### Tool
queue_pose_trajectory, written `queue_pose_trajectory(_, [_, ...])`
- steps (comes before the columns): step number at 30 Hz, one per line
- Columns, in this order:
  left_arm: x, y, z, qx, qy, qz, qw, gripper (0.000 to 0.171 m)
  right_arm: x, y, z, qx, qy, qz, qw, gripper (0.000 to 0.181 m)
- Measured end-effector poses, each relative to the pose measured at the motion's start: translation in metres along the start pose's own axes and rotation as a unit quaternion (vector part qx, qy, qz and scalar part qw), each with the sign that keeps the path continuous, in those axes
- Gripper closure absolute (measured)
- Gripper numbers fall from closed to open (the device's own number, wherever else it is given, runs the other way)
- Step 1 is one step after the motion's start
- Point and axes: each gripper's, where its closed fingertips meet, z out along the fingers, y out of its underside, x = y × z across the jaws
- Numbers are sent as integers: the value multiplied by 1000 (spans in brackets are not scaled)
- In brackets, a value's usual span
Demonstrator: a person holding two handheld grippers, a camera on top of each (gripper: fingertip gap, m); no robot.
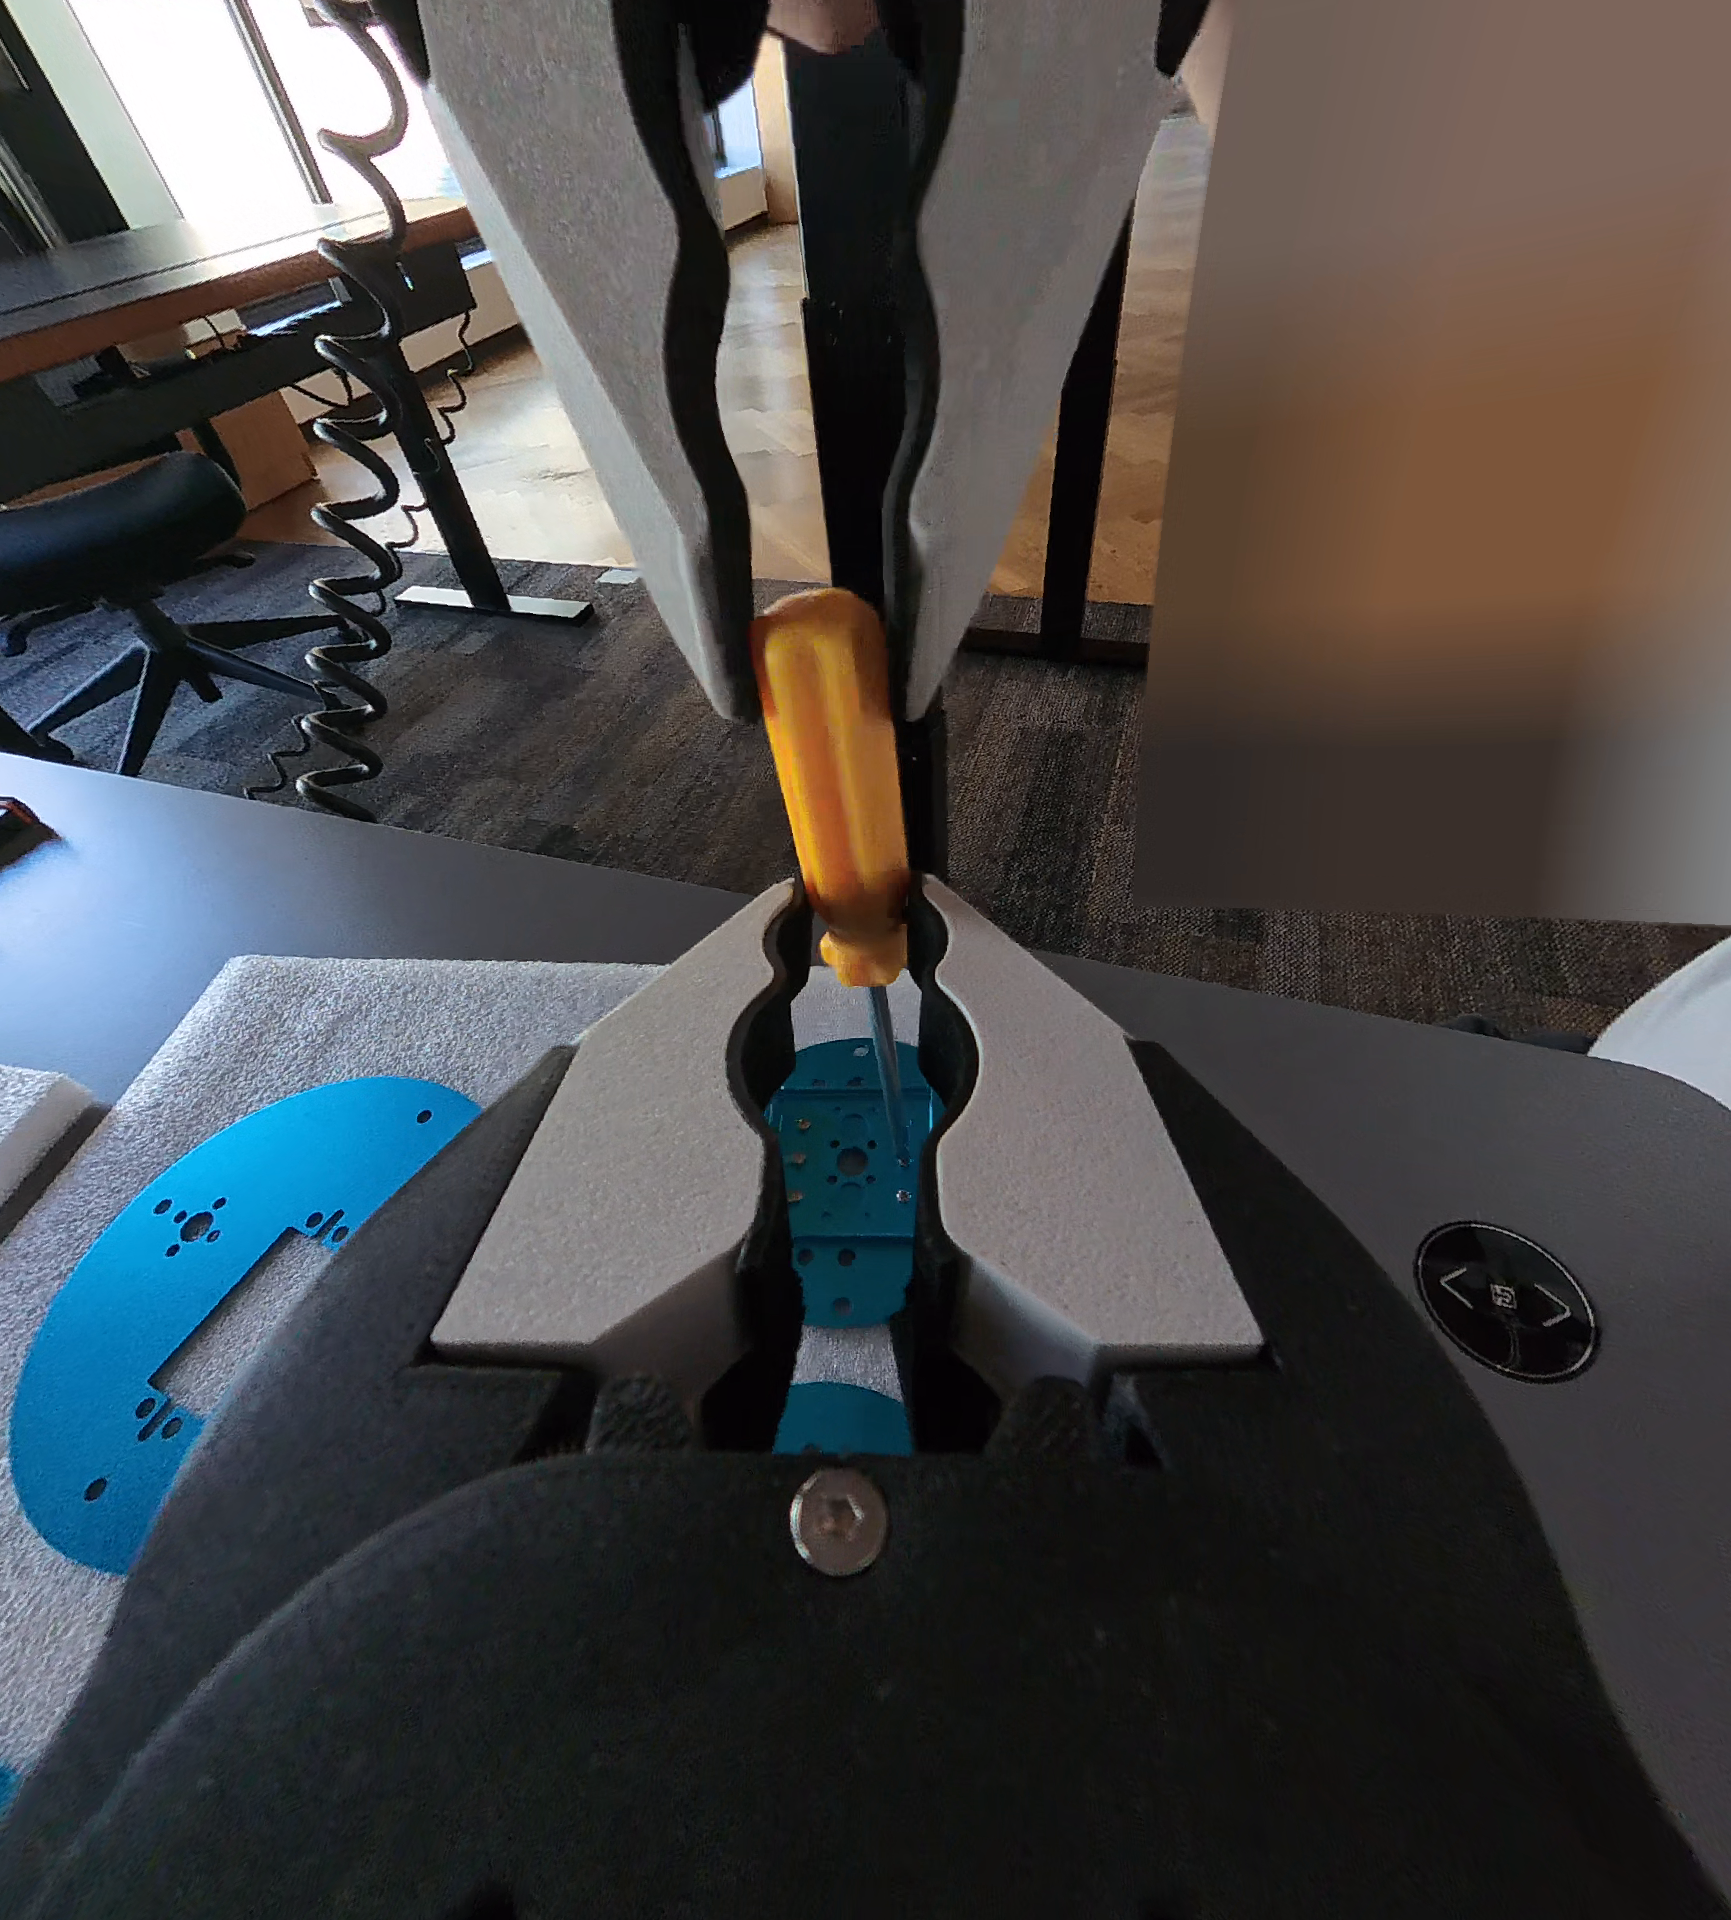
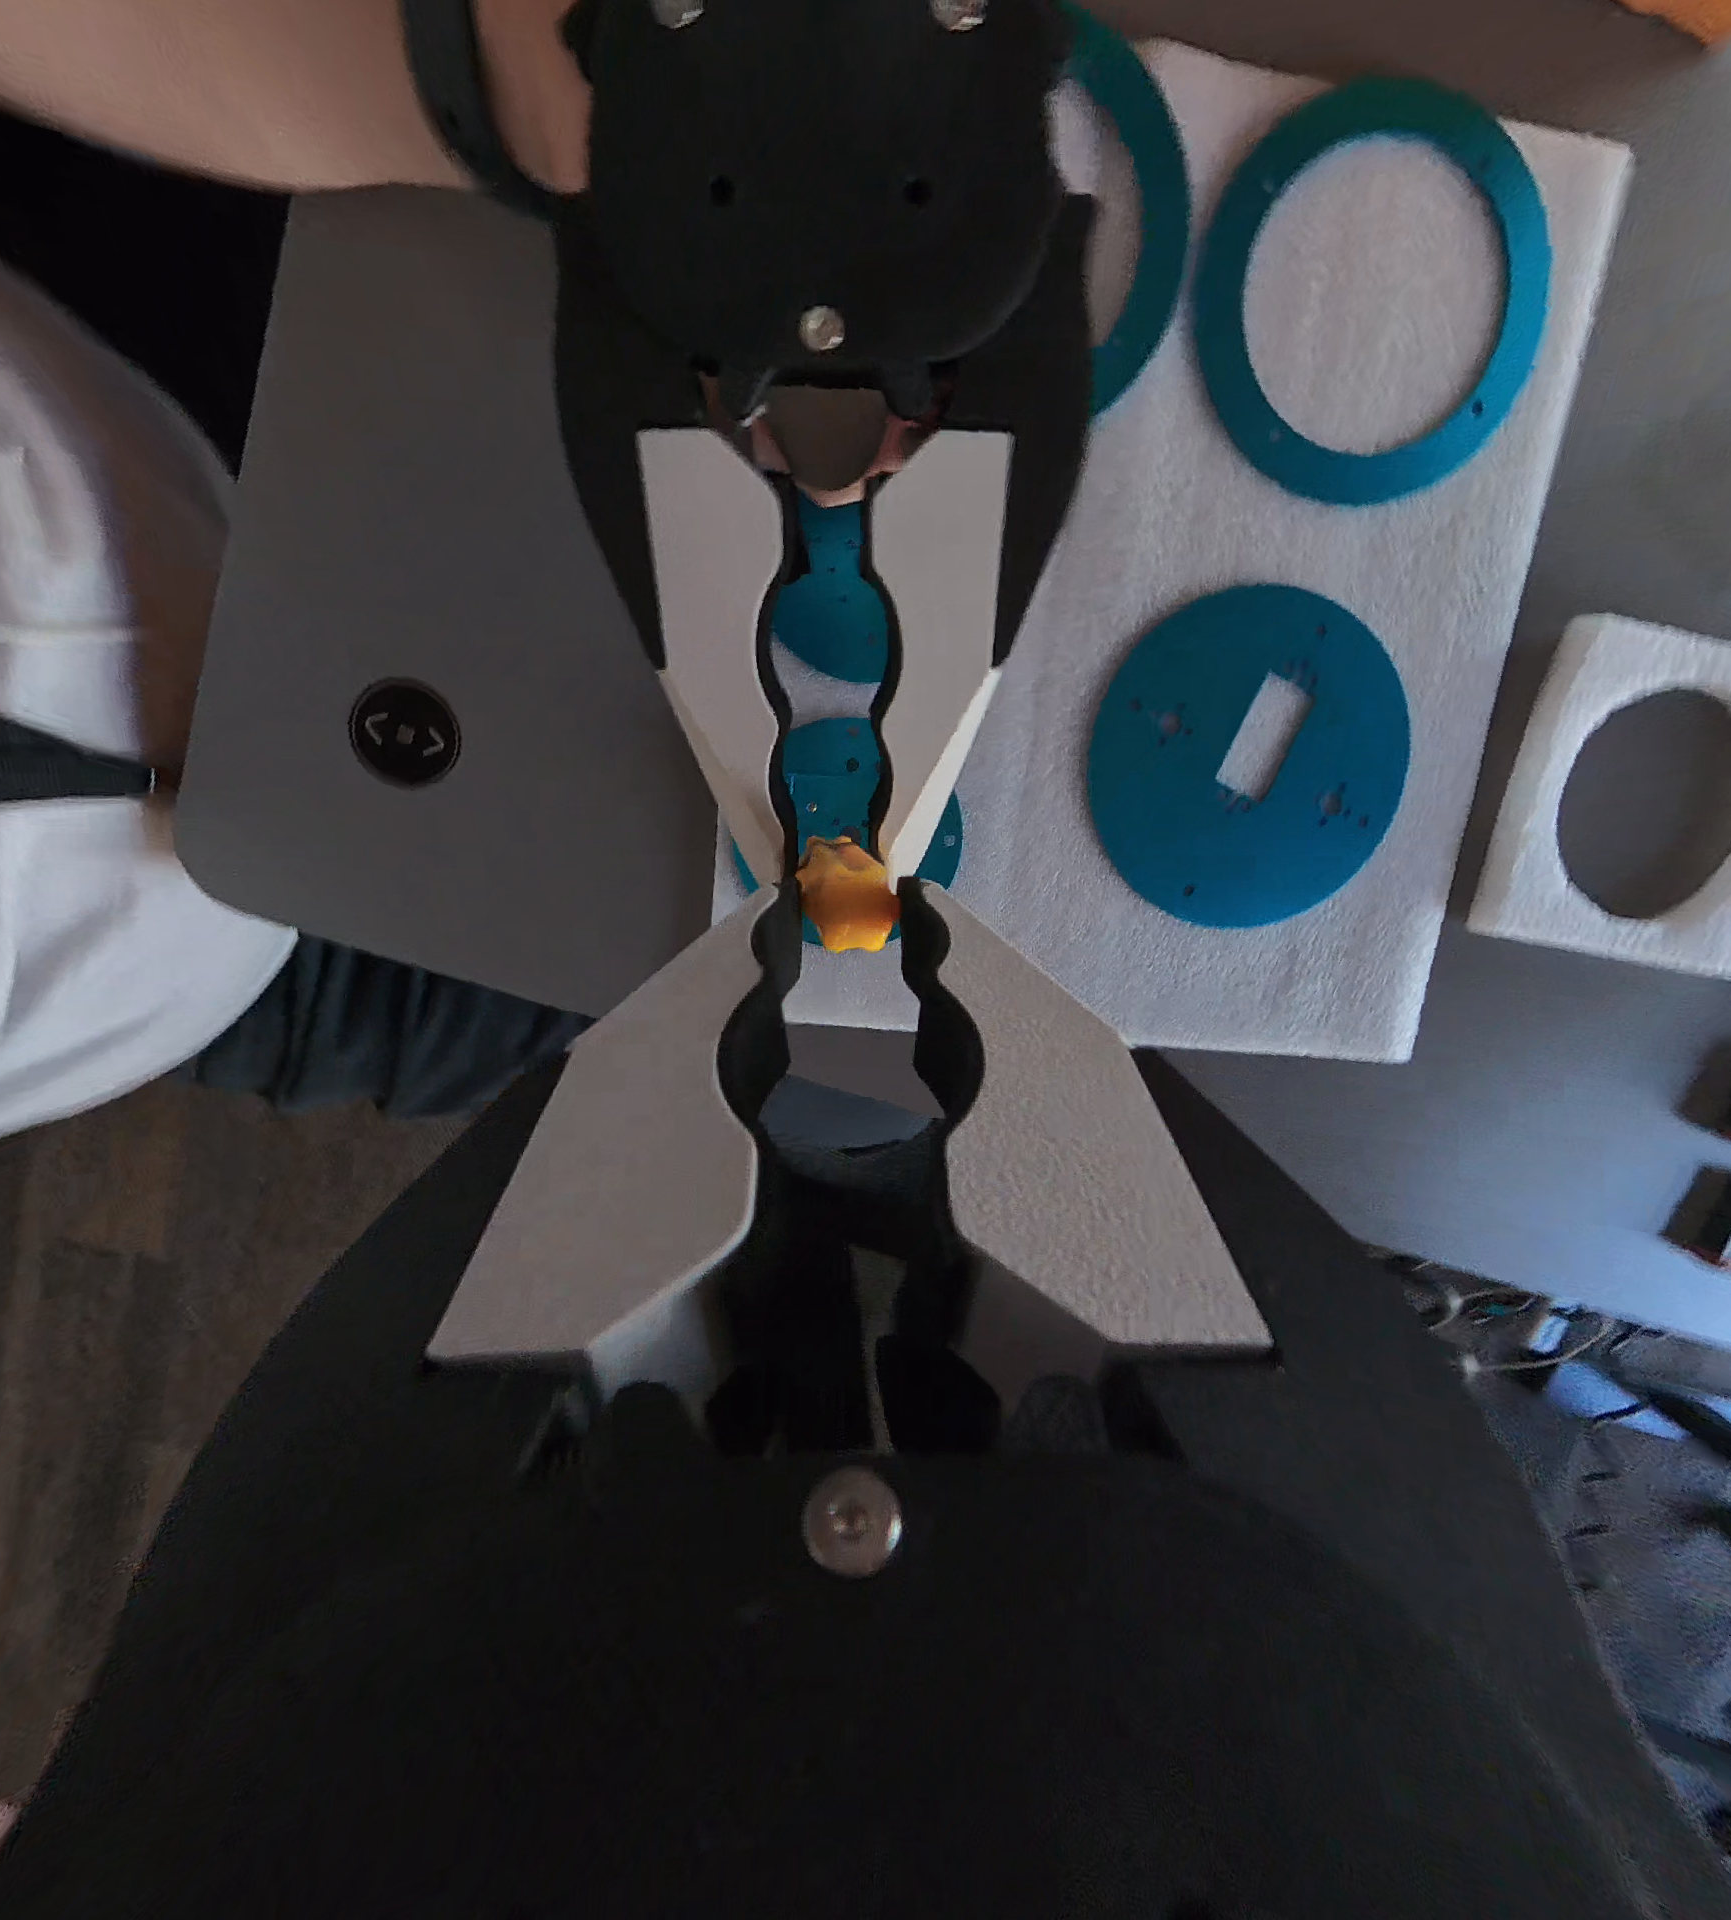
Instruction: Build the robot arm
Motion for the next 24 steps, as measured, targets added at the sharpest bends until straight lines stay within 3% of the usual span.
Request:
queue_pose_trajectory(9, [2, -1, 3, -2, 0, 4, 1000, 156, -2, 2, 0, 7, 36, 101, 994, 162])
queue_pose_trajectory(14, [6, -1, 3, 1, 12, 11, 1000, 157, -8, -4, 0, 11, -1, -23, 1000, 165])
queue_pose_trajectory(17, [5, -1, 1, 2, 12, 7, 1000, 157, -7, -6, 2, 0, -10, -41, 999, 165])
queue_pose_trajectory(20, [3, 0, 0, 2, 7, 1, 1000, 157, -4, -6, 3, -8, -13, 7, 1000, 165])
queue_pose_trajectory(24, [0, 1, 1, -3, -5, 7, 1000, 156, 3, 1, 1, -21, 40, 112, 993, 164])
